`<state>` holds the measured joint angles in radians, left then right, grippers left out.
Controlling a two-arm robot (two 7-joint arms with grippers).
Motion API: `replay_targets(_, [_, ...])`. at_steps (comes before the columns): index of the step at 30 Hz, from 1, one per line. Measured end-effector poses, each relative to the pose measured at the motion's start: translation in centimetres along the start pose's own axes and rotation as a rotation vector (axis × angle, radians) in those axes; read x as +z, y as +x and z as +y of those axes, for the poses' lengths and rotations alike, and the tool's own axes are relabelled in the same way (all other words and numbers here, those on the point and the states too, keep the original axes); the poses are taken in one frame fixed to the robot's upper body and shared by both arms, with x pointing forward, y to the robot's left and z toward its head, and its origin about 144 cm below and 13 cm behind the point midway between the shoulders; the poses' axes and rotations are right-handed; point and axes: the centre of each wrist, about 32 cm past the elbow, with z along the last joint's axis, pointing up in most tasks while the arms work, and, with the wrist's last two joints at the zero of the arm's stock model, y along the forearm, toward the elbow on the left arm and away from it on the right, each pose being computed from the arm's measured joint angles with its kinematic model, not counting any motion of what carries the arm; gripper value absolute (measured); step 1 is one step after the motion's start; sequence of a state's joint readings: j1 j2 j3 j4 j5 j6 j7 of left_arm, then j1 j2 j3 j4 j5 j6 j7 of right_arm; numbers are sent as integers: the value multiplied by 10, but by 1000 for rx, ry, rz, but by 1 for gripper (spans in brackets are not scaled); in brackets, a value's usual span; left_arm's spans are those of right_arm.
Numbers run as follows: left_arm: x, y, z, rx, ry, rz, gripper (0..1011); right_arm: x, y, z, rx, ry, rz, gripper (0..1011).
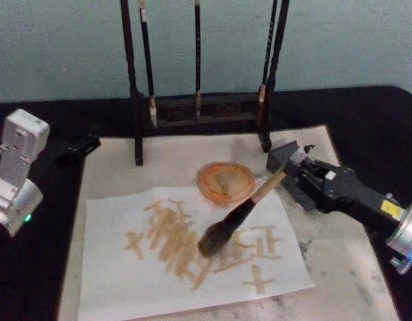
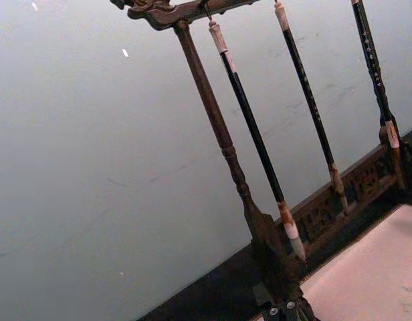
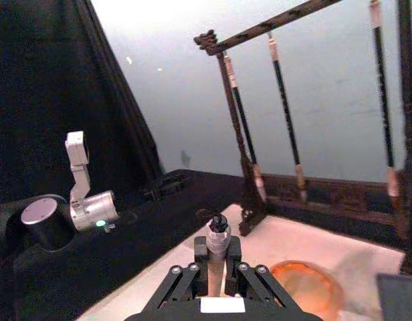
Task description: Pick up the brush from the inkstone, write on the paper, then place the brush back to its original position.
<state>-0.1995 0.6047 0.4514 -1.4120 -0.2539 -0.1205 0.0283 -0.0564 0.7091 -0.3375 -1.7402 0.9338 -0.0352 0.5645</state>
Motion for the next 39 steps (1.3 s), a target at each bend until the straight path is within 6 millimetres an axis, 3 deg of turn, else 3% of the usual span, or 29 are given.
replay_targets(8, [0, 0, 0, 0, 0, 0, 1002, 8, 0, -17, -29, 36, -15, 161])
replay_targets(16, [0, 0, 0, 0, 0, 0, 1002, 25, -5, -22, -4, 110, -38, 159])
replay_targets(24, [0, 0, 0, 0, 0, 0, 1002, 32, -14, -8, 56, 151, -48, 160])
replay_targets(39, [0, 0, 0, 0, 0, 0, 1002, 5, -16, 38, 127, 71, -10, 160])
